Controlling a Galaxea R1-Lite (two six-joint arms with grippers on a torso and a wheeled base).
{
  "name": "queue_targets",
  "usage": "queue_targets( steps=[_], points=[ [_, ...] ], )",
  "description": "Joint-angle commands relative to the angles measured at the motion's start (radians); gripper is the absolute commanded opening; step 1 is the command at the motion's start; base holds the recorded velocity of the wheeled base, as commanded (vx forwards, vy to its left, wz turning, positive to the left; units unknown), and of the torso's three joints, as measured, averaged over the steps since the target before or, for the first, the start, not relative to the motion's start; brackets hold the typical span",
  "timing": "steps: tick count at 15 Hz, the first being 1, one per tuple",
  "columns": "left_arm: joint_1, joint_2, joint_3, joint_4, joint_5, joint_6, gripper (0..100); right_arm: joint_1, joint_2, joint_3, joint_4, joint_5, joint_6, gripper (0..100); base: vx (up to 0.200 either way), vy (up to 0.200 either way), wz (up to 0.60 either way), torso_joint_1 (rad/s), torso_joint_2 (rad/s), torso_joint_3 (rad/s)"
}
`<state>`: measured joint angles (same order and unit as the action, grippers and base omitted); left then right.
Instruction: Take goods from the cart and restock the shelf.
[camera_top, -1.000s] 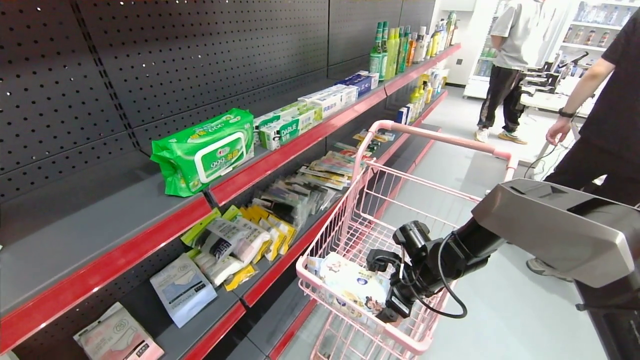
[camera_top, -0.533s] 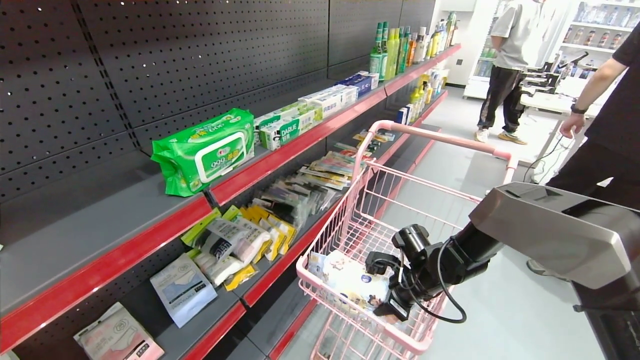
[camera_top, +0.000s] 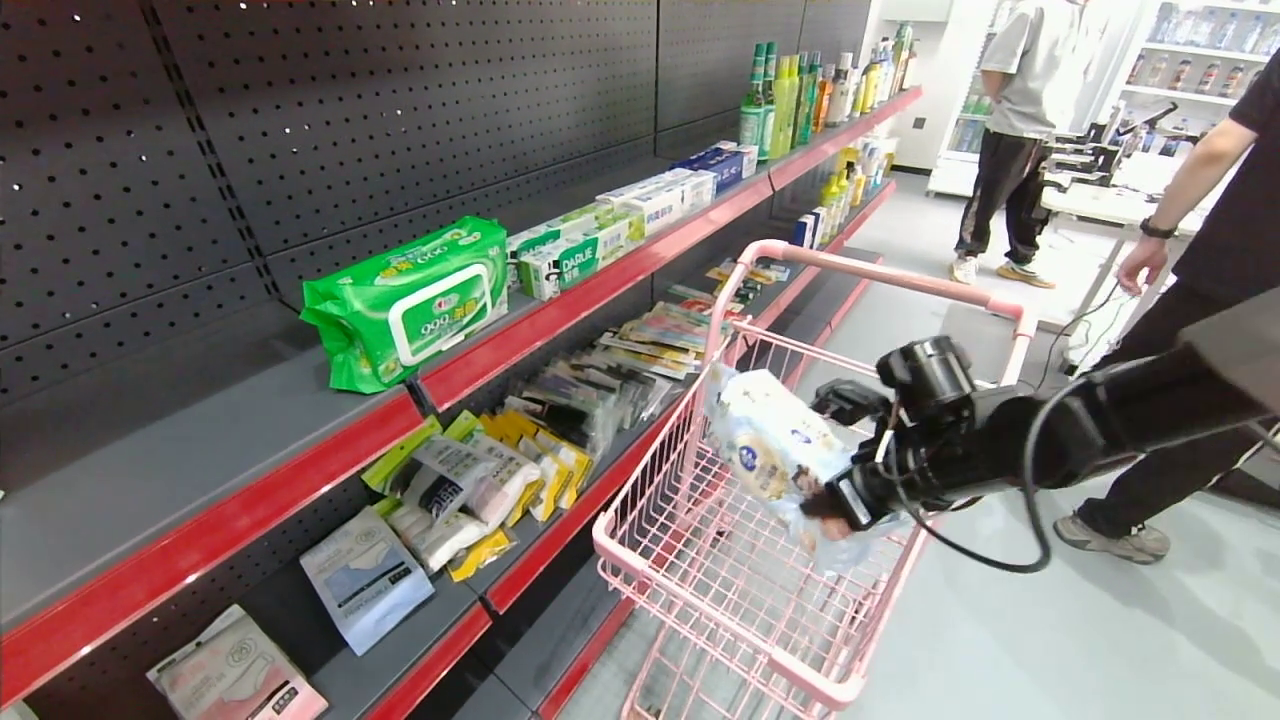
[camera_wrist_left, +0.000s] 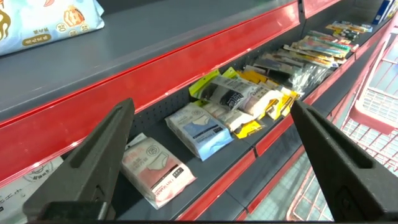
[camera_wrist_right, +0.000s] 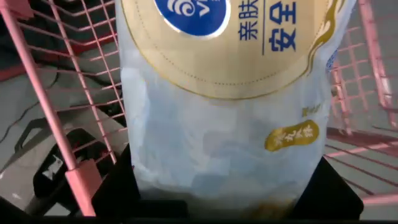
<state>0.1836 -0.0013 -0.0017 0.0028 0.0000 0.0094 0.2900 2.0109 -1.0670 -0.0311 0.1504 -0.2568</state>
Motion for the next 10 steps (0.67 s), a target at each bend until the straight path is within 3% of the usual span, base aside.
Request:
queue_targets(
  steps=[1, 3, 6, 10],
  points=[
    [0.0, 0.001, 0.0, 0.0, 0.0, 0.0, 100, -0.068, -0.452, 0.044, 0.195, -0.078, 0.054, 0, 0.0, 0.0, 0.0, 0.0, 0.0, 0.0],
    [0.0, 0.001, 0.0, 0.0, 0.0, 0.0, 100, -0.107, -0.693, 0.131, 0.261, -0.121, 0.05, 0, 0.0, 0.0, 0.0, 0.0, 0.0, 0.0],
    [0.0, 0.001, 0.0, 0.0, -0.002, 0.0, 100, -0.267, -0.943, 0.237, 0.264, -0.135, -0.001, 0, 0.0, 0.0, 0.0, 0.0, 0.0, 0.0],
    [0.0, 0.001, 0.0, 0.0, -0.002, 0.001, 100, -0.333, -1.164, 0.345, 0.264, -0.13, -0.021, 0, 0.0, 0.0, 0.0, 0.102, -0.25, -0.151]
  ],
)
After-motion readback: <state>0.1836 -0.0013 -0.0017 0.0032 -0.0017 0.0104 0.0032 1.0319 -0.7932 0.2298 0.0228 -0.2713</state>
